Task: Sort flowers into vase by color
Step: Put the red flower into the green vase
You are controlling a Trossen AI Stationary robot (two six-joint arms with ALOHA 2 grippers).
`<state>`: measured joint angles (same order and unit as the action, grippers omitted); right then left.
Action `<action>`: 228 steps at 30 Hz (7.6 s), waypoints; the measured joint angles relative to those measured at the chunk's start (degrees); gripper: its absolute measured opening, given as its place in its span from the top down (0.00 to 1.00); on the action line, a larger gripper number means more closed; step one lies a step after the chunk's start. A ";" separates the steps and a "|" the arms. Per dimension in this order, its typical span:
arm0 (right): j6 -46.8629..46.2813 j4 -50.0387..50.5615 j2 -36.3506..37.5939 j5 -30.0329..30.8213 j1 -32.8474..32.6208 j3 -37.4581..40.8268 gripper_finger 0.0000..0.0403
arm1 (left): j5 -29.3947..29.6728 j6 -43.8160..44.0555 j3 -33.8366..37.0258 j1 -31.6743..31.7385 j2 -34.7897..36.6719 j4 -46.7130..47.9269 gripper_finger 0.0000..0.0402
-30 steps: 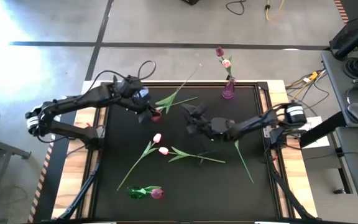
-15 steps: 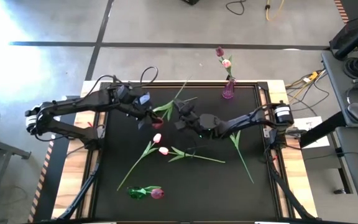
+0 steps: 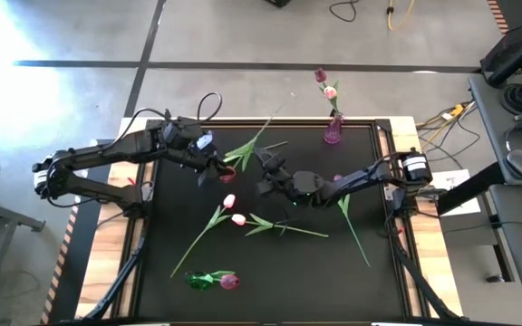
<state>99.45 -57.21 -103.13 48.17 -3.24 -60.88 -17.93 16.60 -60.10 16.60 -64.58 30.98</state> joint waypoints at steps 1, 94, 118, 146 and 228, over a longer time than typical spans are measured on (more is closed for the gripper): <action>-0.01 -0.02 0.02 -0.12 -0.16 -0.02 0.60 | -0.01 0.06 0.00 0.00 0.00 -0.02 0.93; -91.57 21.77 18.93 -48.63 11.10 5.08 0.97 | 14.53 -27.07 26.40 -8.33 -4.67 -66.88 0.58; -94.93 20.01 18.58 -48.81 9.09 5.07 0.97 | 9.90 -26.65 16.37 -8.31 -14.74 -65.85 0.81; -90.20 22.25 20.96 -48.23 9.13 5.05 0.58 | 14.15 -24.25 27.01 -8.31 5.26 -64.91 1.00; -88.39 20.54 16.62 -37.42 -6.24 -0.43 0.97 | 74.26 -23.15 33.48 -78.60 1.18 -88.46 1.00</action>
<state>11.06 -36.68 -86.51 10.75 -9.47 -61.31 56.33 -6.55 -26.61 -62.00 -63.40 -57.48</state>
